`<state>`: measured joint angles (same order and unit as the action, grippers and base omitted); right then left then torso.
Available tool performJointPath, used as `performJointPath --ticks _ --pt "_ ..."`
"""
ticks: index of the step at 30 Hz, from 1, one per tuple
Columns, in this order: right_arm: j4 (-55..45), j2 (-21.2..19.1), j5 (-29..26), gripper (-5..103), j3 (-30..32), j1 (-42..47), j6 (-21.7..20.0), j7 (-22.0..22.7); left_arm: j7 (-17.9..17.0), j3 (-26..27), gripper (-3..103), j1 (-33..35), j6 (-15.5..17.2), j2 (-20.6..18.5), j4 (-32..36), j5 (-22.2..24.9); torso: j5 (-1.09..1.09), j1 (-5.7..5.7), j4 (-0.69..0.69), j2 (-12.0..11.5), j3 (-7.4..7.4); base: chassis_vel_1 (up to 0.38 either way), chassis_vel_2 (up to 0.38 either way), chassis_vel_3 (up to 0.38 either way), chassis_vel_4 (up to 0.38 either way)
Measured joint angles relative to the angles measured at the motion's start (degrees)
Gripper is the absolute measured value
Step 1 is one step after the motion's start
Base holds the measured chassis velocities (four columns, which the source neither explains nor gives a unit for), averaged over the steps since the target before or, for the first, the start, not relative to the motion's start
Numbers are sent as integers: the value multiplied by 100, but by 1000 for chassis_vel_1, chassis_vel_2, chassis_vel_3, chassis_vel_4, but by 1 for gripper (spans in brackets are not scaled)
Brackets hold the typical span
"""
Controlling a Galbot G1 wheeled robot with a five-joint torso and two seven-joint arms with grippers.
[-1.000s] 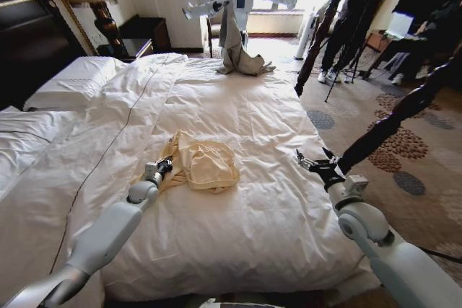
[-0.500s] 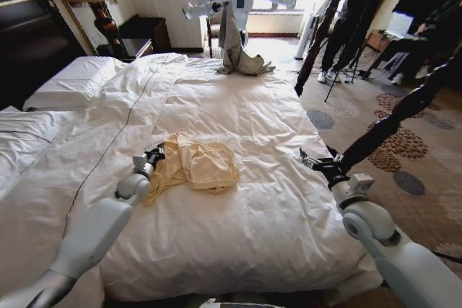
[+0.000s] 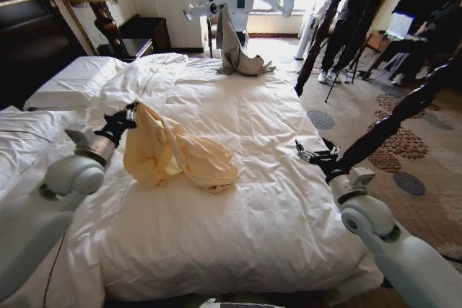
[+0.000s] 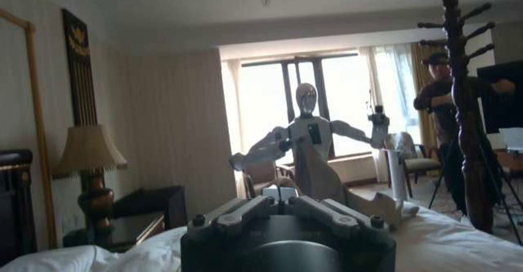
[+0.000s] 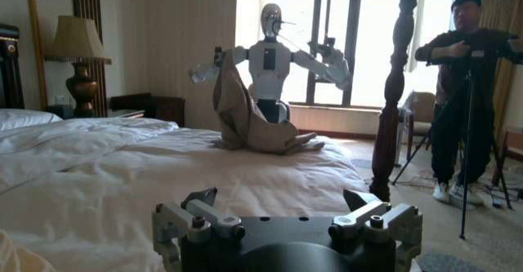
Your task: Pick up the clothes from the bed and hang them on the clothes hanger.
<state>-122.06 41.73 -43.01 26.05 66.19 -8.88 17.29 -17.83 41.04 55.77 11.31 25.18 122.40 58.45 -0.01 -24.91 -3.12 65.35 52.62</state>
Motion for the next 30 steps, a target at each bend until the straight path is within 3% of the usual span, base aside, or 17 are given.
performJointPath --ticks 2,4,11,16,17,19,20,21,23,24,26,30 --pt "-73 36 5 100 32 91 -1 3 -25 -62 0 -481 19 -355 14 364 -1 0 0 0 0 0 0 0 0" --pt "-111 59 13 100 68 165 -1 0 -24 -100 0 -655 23 -479 9 516 -1 0 0 0 0 0 0 0 0" --pt "-229 183 50 100 329 509 -1 -54 37 -157 0 -1609 -61 -1207 60 1764 -1 0 0 0 1 0 0 0 0" --pt "-211 294 114 100 372 592 5 -109 -271 291 0 -1413 -89 -1280 295 2026 2 0 3 0 0 0 0 0 0" --pt "-253 356 174 100 505 729 17 -120 -380 338 0 -1290 -11 -1188 359 2028 7 0 13 0 0 0 0 0 0" --pt "-422 520 364 100 800 1208 117 -38 -453 385 0 -914 274 -828 484 1934 -14 1 -6 0 0 0 0 0 0" --pt "-422 520 364 100 800 1208 117 -38 -453 385 0 -914 274 -828 484 1934 -14 1 -6 0 0 0 0 0 0" --pt "-435 561 405 100 802 1289 128 0 -475 653 0 -499 366 -616 647 1827 -7 1 -9 0 1 0 0 0 0" --pt "-435 560 404 100 729 1259 82 -16 -511 1056 0 210 380 -347 859 1704 5 1 -4 0 0 0 0 0 0" --pt "-435 560 404 100 729 1259 82 -16 -511 1056 0 210 380 -347 859 1704 5 1 -4 0 0 0 0 0 0" --pt "-433 454 339 100 613 1111 36 -41 -545 1199 0 995 389 23 998 1597 -3 1 6 0 0 0 0 0 0" --pt "-345 157 76 100 567 860 -2 -61 -513 1056 0 1245 361 305 921 1535 -7 1 1 0 0 0 0 0 0"
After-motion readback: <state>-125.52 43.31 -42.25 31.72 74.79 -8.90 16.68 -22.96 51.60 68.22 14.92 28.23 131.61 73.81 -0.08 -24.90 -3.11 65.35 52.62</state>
